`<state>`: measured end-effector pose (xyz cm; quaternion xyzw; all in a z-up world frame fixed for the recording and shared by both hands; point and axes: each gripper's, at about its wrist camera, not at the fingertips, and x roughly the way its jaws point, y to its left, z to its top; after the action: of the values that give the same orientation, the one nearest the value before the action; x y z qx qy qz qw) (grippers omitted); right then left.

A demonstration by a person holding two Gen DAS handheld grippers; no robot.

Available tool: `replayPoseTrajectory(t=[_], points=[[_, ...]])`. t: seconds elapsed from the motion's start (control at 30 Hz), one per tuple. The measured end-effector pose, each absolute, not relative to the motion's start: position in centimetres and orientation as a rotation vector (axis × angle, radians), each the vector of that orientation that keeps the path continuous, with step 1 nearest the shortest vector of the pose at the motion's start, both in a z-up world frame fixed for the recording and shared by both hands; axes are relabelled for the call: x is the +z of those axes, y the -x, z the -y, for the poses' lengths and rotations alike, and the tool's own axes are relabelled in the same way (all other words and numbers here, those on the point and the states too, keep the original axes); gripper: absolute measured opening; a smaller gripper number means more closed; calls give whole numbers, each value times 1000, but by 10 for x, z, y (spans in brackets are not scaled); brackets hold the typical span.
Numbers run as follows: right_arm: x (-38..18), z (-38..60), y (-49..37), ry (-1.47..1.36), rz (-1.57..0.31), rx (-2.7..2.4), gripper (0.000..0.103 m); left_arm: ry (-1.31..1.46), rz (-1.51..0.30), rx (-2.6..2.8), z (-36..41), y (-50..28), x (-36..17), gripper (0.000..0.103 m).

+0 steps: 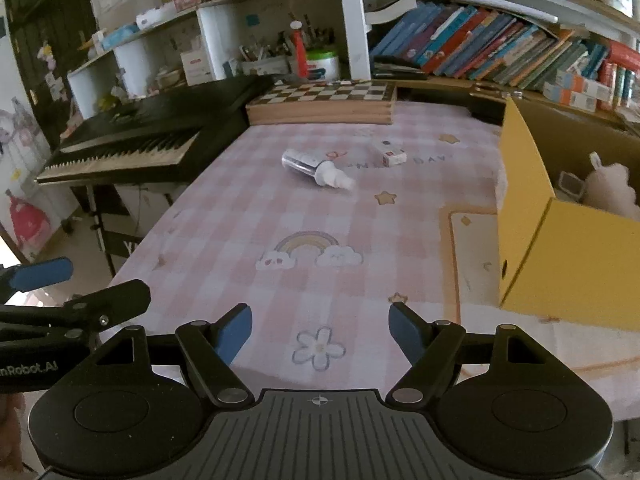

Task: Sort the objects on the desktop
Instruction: 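Move both open tools toward the white spray bottle and small card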

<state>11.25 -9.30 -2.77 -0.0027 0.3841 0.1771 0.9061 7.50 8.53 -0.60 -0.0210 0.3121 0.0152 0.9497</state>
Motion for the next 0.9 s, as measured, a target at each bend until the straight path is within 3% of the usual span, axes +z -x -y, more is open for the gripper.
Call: replayPoseTrajectory(t=[0.9], points=[[-14, 108, -274, -73, -719, 302, 77, 66, -718, 104, -72, -244, -19, 103]])
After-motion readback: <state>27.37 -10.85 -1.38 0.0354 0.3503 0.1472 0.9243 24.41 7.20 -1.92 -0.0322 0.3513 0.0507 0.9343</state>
